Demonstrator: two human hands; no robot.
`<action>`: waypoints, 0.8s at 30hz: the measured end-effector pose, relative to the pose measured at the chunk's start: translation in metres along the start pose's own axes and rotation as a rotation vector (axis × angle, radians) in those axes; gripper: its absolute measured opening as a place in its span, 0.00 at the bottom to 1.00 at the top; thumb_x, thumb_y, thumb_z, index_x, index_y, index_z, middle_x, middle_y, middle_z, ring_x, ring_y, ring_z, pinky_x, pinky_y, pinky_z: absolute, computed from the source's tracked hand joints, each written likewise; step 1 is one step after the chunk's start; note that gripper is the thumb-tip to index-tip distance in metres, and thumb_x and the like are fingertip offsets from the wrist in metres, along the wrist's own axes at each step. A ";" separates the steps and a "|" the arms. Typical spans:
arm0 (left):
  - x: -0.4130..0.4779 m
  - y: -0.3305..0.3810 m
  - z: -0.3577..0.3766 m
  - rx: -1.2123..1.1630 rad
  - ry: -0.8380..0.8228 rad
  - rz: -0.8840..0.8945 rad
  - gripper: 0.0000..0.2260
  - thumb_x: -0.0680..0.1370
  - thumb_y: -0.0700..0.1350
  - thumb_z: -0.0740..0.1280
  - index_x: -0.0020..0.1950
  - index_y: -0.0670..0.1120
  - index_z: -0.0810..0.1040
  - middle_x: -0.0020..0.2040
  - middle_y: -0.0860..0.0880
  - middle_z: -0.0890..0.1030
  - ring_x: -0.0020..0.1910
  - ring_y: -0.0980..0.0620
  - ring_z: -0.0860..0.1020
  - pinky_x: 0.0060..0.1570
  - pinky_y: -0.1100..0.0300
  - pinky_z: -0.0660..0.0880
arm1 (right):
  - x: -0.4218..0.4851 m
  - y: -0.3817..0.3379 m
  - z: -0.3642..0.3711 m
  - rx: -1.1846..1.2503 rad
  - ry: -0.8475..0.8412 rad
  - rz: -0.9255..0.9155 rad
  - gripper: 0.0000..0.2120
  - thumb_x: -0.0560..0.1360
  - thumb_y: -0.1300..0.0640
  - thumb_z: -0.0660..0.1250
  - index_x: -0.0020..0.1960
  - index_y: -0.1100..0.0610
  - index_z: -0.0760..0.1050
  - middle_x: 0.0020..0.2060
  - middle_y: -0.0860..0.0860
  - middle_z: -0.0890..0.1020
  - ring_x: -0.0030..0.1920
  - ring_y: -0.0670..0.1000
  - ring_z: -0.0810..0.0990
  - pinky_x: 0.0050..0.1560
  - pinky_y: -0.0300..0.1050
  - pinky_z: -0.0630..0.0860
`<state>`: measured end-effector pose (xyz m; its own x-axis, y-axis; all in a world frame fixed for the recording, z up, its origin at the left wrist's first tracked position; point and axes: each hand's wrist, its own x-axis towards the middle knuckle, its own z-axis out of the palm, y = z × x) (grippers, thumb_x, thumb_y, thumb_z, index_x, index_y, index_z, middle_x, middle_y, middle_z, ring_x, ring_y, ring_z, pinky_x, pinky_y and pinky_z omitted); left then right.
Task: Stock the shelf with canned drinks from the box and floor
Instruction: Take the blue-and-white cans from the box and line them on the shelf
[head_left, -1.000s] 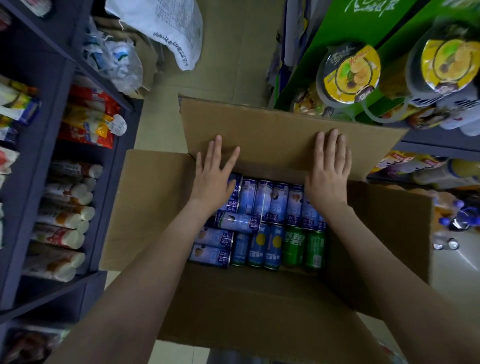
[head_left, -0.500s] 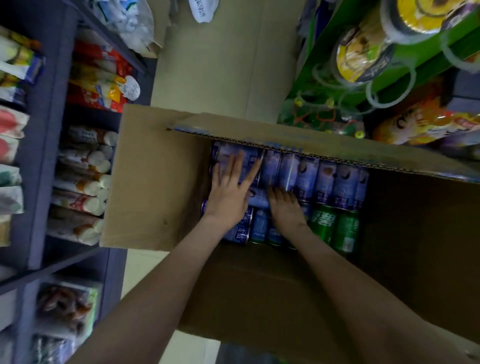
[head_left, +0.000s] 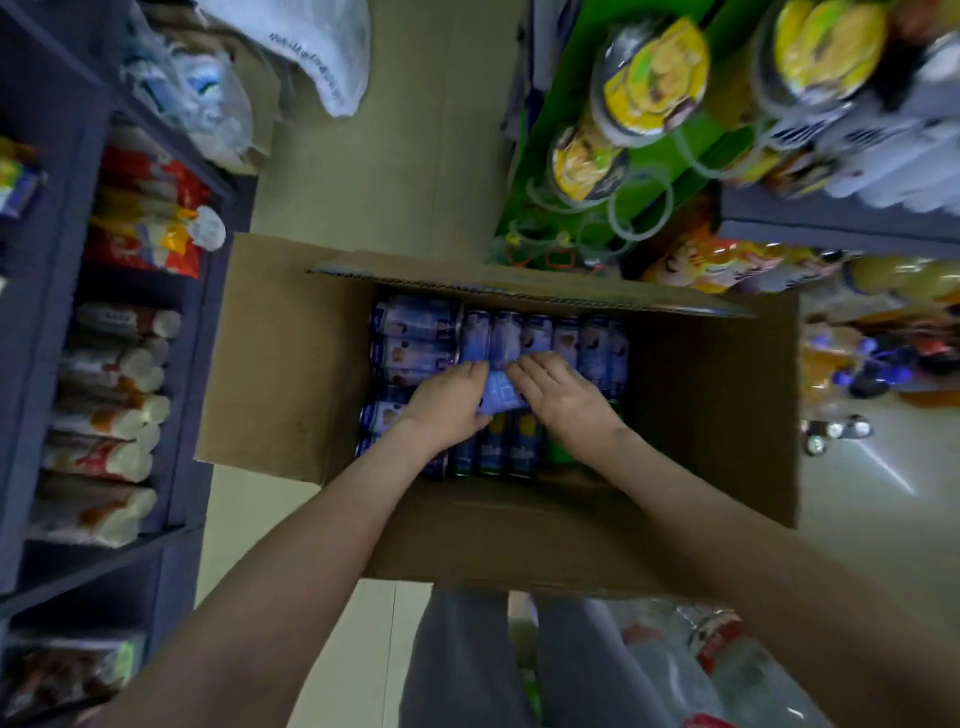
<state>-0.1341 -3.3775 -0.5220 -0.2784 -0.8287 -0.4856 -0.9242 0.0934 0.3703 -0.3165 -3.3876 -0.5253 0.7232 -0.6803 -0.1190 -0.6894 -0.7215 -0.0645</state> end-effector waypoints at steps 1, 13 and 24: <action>-0.006 0.012 -0.014 -0.017 0.014 0.015 0.26 0.75 0.50 0.68 0.69 0.43 0.64 0.61 0.44 0.74 0.58 0.44 0.74 0.47 0.54 0.71 | -0.007 0.006 -0.018 0.044 0.015 0.010 0.35 0.59 0.67 0.77 0.65 0.64 0.72 0.59 0.59 0.78 0.60 0.60 0.76 0.61 0.53 0.73; -0.064 0.190 -0.166 -0.387 0.499 0.087 0.29 0.65 0.60 0.72 0.62 0.52 0.73 0.51 0.46 0.83 0.51 0.44 0.80 0.47 0.52 0.77 | -0.093 0.072 -0.235 1.126 0.385 0.617 0.31 0.66 0.54 0.77 0.64 0.54 0.67 0.56 0.47 0.77 0.57 0.45 0.76 0.55 0.36 0.73; -0.045 0.372 -0.255 -0.409 0.931 0.192 0.22 0.64 0.51 0.72 0.56 0.48 0.74 0.50 0.49 0.81 0.48 0.45 0.78 0.43 0.53 0.74 | -0.146 0.171 -0.361 1.391 0.786 0.477 0.33 0.59 0.54 0.80 0.59 0.58 0.69 0.55 0.55 0.80 0.54 0.50 0.80 0.56 0.49 0.76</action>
<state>-0.3990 -3.4464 -0.1599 0.0618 -0.9345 0.3504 -0.6776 0.2185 0.7022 -0.5245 -3.4580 -0.1613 -0.0031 -0.9968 0.0799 -0.0363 -0.0797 -0.9962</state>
